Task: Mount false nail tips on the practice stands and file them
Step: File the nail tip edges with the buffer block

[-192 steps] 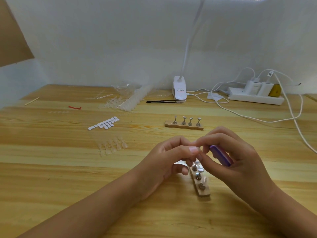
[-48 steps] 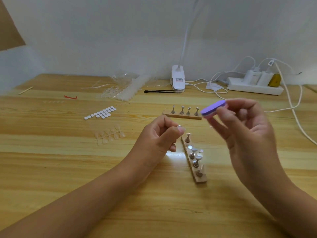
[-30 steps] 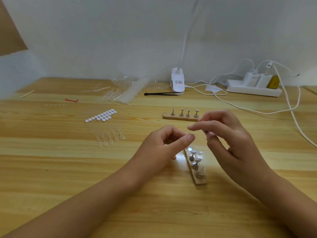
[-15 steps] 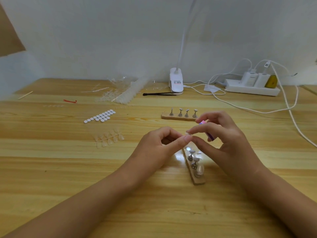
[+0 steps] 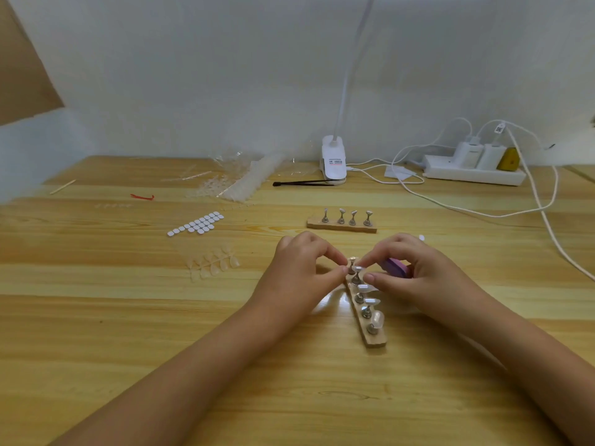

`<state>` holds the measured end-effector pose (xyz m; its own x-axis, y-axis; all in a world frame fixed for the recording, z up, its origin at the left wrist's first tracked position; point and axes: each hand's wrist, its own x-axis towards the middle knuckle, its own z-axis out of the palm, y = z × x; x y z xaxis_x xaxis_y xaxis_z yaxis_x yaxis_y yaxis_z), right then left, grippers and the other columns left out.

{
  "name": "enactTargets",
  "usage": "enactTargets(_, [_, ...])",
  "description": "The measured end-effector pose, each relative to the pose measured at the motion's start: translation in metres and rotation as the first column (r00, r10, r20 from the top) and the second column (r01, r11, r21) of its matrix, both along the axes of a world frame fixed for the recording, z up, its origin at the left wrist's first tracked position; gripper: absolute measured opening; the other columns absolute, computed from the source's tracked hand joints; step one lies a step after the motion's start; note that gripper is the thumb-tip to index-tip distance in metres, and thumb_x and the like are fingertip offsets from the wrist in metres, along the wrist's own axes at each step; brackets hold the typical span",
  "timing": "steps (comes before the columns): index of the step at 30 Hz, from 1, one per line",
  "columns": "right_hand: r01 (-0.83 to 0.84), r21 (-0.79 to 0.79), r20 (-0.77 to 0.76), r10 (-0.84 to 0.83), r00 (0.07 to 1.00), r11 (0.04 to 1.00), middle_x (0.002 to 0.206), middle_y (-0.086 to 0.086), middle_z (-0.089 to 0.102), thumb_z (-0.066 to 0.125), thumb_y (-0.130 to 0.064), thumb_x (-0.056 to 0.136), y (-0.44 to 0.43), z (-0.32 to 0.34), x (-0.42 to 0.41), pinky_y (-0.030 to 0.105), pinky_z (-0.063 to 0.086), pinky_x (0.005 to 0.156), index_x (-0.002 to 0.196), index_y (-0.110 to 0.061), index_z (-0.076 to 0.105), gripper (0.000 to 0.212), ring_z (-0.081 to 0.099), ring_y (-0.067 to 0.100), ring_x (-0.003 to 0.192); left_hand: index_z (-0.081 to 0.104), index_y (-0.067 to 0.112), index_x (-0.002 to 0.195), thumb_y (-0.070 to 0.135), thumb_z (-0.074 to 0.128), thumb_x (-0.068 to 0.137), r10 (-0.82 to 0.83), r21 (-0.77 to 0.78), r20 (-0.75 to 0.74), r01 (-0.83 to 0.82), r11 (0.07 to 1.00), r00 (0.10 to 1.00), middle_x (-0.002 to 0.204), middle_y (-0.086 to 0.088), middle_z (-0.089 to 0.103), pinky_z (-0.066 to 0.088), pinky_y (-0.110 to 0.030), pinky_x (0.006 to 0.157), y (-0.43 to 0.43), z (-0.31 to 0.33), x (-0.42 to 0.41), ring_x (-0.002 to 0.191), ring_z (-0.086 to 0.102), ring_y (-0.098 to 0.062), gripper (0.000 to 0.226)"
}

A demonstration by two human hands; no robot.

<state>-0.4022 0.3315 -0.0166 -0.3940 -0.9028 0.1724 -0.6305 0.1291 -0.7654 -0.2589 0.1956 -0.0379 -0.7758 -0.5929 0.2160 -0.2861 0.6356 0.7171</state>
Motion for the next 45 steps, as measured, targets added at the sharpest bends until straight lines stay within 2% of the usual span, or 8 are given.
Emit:
enactTargets(10, [0.06, -0.023, 0.036, -0.059, 0.998, 0.998, 0.106, -0.019, 0.06, 0.05, -0.017, 0.097, 0.002, 0.004, -0.002, 0.016, 0.038, 0.078, 0.099, -0.04, 0.07, 0.03, 0.052, -0.013, 0.098, 0.061, 0.046, 0.082, 0.046, 0.072, 0.083, 0.028, 0.026, 0.023, -0.029, 0.999, 0.999, 0.101, 0.024, 0.054, 0.028, -0.012, 0.079, 0.001, 0.001, -0.009, 0.111, 0.034, -0.002, 0.011])
enactTargets(16, [0.085, -0.124, 0.087, -0.075, 0.993, 0.989, 0.1, -0.016, 0.069, 0.049, -0.008, 0.098, -0.001, 0.002, 0.0, 0.018, 0.05, 0.077, 0.123, -0.046, 0.054, 0.046, 0.062, -0.002, 0.095, 0.064, 0.037, 0.072, 0.037, 0.076, 0.084, 0.066, 0.198, -0.042, -0.056, 0.979, 0.997, 0.098, 0.013, 0.065, 0.049, -0.029, 0.085, -0.003, 0.001, -0.012, 0.101, 0.059, -0.011, 0.017])
enactTargets(20, [0.13, -0.215, 0.219, -0.082, 0.972, 0.968, 0.104, -0.009, 0.072, 0.053, -0.002, 0.096, -0.001, 0.002, 0.002, 0.021, 0.054, 0.081, 0.118, -0.031, 0.06, 0.036, 0.066, 0.004, 0.1, 0.069, 0.027, 0.081, 0.031, 0.073, 0.087, 0.165, 0.424, -0.25, -0.045, 0.904, 0.954, 0.08, 0.01, 0.072, 0.045, -0.009, 0.063, -0.006, 0.006, -0.005, 0.07, 0.061, 0.004, 0.009])
enactTargets(25, [0.157, -0.292, 0.503, 0.011, 0.864, 0.943, 0.101, 0.006, 0.075, 0.054, -0.003, 0.096, 0.002, 0.008, 0.002, 0.02, 0.054, 0.084, 0.111, -0.018, 0.064, 0.024, 0.071, 0.017, 0.097, 0.073, 0.019, 0.096, 0.024, 0.07, 0.09, 0.205, 0.607, -0.382, 0.077, 0.791, 0.901, 0.08, 0.008, 0.074, 0.049, -0.011, 0.065, -0.006, 0.012, 0.001, 0.071, 0.065, 0.003, 0.009])
enactTargets(30, [0.157, -0.314, 0.653, 0.093, 0.751, 0.936, 0.103, 0.013, 0.074, 0.056, -0.005, 0.091, 0.003, 0.013, 0.004, 0.022, 0.056, 0.081, 0.113, -0.02, 0.068, 0.029, 0.07, 0.025, 0.1, 0.08, 0.022, 0.09, 0.035, 0.077, 0.071, 0.183, 0.717, -0.394, 0.177, 0.674, 0.901, 0.081, 0.007, 0.073, 0.052, -0.014, 0.072, -0.002, 0.014, 0.008, 0.077, 0.066, -0.001, 0.024])
enactTargets(37, [0.069, -0.257, 0.529, 0.08, 0.845, 0.964, 0.111, -0.003, 0.073, 0.065, -0.029, 0.077, 0.004, 0.012, 0.007, 0.034, 0.045, 0.093, 0.111, -0.034, 0.071, 0.035, 0.066, 0.011, 0.108, 0.081, 0.016, 0.082, 0.049, 0.072, 0.069, 0.226, 0.819, -0.428, 0.269, 0.507, 0.875, 0.086, -0.005, 0.074, 0.054, -0.015, 0.068, -0.001, 0.018, 0.012, 0.078, 0.068, -0.008, 0.037])
enactTargets(41, [0.043, -0.266, 0.532, 0.109, 0.84, 0.963, 0.11, 0.002, 0.074, 0.068, -0.029, 0.074, 0.004, 0.011, 0.011, 0.034, 0.044, 0.095, 0.107, -0.032, 0.072, 0.033, 0.066, 0.015, 0.109, 0.08, 0.015, 0.078, 0.037, 0.077, 0.066, 0.221, 0.843, -0.417, 0.285, 0.456, 0.882, 0.082, -0.006, 0.074, 0.054, -0.014, 0.063, -0.002, 0.018, 0.014, 0.071, 0.067, -0.006, 0.026])
enactTargets(45, [0.022, -0.263, 0.534, 0.126, 0.836, 0.965, 0.108, 0.003, 0.074, 0.066, -0.031, 0.073, 0.005, 0.011, 0.016, 0.033, 0.045, 0.093, 0.106, -0.032, 0.073, 0.034, 0.066, 0.015, 0.107, 0.08, 0.012, 0.087, 0.026, 0.076, 0.069, 0.19, 0.852, -0.437, 0.338, 0.4, 0.879, 0.097, -0.012, 0.076, 0.055, -0.015, 0.067, 0.0, 0.019, 0.015, 0.079, 0.071, -0.009, 0.023])
